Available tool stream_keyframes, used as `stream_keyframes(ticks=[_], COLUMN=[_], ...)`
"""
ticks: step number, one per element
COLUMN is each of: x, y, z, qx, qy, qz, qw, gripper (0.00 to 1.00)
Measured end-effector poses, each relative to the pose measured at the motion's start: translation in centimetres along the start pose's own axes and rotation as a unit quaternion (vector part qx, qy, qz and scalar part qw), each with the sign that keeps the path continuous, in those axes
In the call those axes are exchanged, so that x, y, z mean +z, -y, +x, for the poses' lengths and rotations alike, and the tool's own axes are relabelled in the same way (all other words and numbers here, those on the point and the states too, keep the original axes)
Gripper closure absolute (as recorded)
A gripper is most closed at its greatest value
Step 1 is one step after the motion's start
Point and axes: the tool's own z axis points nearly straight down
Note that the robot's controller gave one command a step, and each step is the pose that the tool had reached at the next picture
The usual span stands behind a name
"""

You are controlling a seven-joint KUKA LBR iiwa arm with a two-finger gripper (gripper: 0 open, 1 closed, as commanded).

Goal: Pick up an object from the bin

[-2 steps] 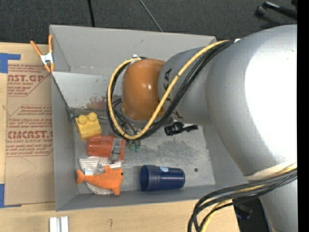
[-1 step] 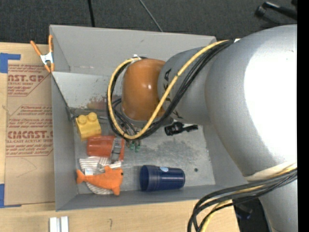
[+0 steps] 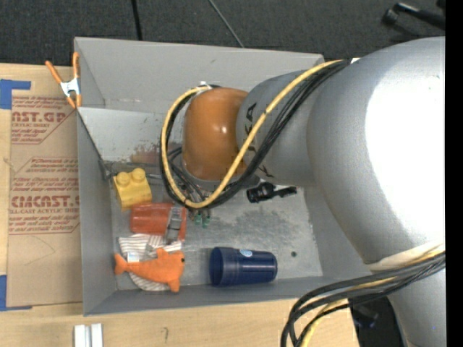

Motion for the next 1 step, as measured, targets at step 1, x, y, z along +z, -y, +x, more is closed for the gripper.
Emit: stream_keyframes(ticks=[1], x=[-10.39], y=[0.07], z=[0.39], qx=[-0.011], qy=[-0.0018], qz=[0.001], qw=[0.9999], gripper=[1.0])
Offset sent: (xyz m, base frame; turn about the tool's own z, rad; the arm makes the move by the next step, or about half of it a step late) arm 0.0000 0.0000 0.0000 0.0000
